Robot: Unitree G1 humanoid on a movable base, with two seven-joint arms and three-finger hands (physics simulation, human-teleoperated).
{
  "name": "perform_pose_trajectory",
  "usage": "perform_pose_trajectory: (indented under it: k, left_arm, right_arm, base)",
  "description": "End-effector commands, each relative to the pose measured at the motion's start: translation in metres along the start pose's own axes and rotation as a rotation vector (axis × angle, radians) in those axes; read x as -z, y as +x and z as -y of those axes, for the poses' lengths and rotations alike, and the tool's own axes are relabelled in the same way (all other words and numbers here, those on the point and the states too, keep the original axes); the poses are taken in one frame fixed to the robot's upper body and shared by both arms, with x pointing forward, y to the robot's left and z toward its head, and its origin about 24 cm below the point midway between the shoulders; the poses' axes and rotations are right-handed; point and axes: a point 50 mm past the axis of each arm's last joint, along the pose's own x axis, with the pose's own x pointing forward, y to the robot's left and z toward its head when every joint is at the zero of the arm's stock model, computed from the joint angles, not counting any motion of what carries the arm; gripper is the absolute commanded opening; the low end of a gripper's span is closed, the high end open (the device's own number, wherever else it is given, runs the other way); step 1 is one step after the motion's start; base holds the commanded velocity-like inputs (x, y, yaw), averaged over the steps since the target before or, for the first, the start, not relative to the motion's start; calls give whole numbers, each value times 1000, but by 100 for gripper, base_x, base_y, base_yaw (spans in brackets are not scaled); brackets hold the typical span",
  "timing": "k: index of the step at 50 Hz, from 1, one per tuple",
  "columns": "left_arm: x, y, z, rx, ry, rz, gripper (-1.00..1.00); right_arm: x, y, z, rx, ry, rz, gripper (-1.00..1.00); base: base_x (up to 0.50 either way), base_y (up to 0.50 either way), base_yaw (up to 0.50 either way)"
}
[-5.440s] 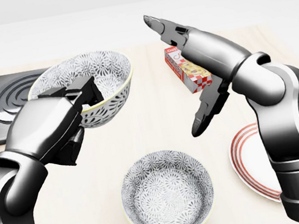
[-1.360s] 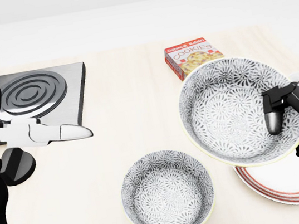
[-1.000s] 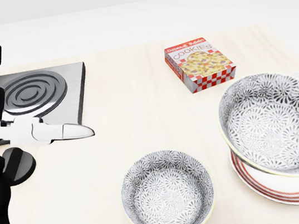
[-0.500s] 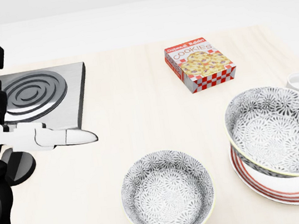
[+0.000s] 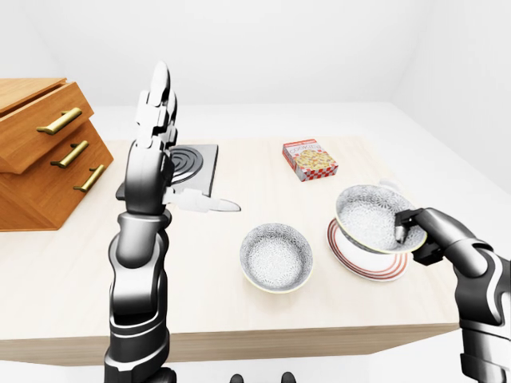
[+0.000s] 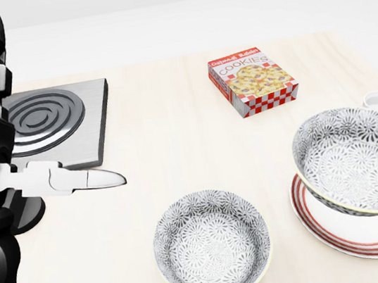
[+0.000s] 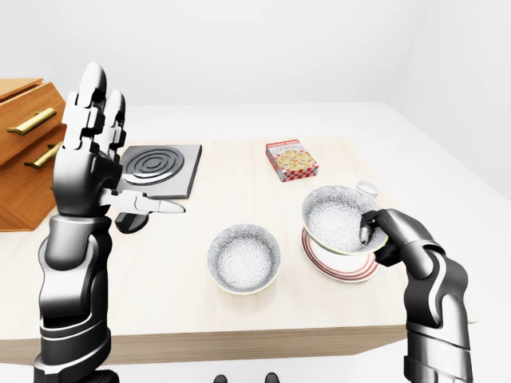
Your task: Pick the akita bowl from table center and place it on the plate.
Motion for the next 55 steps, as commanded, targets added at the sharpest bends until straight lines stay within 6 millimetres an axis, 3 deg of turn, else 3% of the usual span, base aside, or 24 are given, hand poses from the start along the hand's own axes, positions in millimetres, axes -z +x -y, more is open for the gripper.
perform_pose_trajectory:
  k: [1, 18, 34, 55]
  left_arm:
    - [3, -1, 0, 3, 0, -16, 100]
    - [1, 2, 1, 4, 1, -2, 100]
    - [5, 2, 2, 7, -1, -18, 100]
    - [4, -3, 3, 10, 0, -24, 100]
  right_arm:
    - [2, 5, 5, 58, 188, 65, -100]
    - [13, 20, -7, 28, 212, 19, -100]
    - [25, 21, -20, 12, 209, -9, -100]
    - [26, 40, -26, 21, 215, -39, -100]
  base:
    - [0, 0, 0]
    - [0, 0, 0]
    - [0, 0, 0]
    - [0, 0, 0]
